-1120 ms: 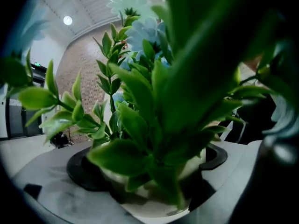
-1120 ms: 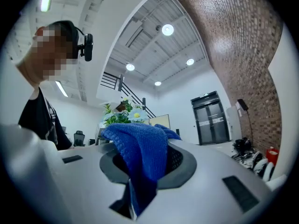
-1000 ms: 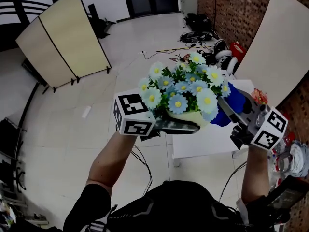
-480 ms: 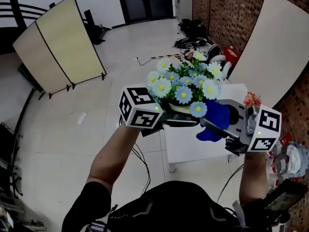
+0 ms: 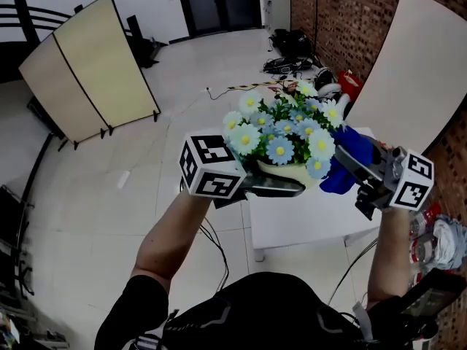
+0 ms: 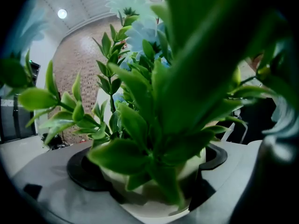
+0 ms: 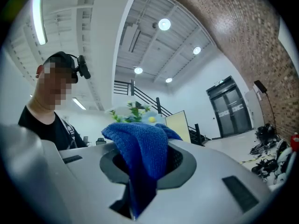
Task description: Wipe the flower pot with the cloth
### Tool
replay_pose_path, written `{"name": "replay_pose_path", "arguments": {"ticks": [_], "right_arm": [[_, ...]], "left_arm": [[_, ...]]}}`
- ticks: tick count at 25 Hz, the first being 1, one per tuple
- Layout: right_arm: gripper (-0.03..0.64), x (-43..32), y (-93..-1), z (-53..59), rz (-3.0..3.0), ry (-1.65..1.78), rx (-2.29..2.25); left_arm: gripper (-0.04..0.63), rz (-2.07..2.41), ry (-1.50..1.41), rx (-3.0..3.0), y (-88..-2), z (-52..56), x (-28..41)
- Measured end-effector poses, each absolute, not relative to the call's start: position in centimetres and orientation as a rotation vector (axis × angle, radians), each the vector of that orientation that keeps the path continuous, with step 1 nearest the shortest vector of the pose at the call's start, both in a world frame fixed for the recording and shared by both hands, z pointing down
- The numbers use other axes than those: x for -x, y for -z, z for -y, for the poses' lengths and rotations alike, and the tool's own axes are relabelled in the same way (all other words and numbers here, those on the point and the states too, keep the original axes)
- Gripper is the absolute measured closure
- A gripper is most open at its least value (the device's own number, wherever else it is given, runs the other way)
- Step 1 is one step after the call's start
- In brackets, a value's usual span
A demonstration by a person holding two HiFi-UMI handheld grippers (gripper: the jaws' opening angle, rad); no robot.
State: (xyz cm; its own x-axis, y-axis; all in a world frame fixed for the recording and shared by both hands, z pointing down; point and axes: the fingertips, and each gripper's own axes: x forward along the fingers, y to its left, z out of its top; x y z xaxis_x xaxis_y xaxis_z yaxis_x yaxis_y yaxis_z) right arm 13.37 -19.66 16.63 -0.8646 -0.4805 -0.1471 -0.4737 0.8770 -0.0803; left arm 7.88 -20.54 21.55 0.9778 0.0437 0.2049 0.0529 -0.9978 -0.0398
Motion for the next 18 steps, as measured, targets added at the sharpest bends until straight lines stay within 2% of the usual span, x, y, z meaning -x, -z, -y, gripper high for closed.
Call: {"name": "replay_pose_path", "arguments": {"ticks": [4,8,18], "right_arm": [[0.535,-13.7,-17.1,21.9,-2.91,0.097,0.704],[0.535,-11.8,-17.4,20.1,-2.954,0.079,0.607],[0.535,-8.3,-17.2,16.7,-3.013,-0.003,0.694]], "left_arm": [[0.044,0.089,0.337,3.063,-21.0,20.9,-8.9],[0.044,0.062,0.368,3.06,-21.9,21.4,-8.9],[0.044,-0.015,0.346,3.093,-21.8,22.5,-9.5]]}}
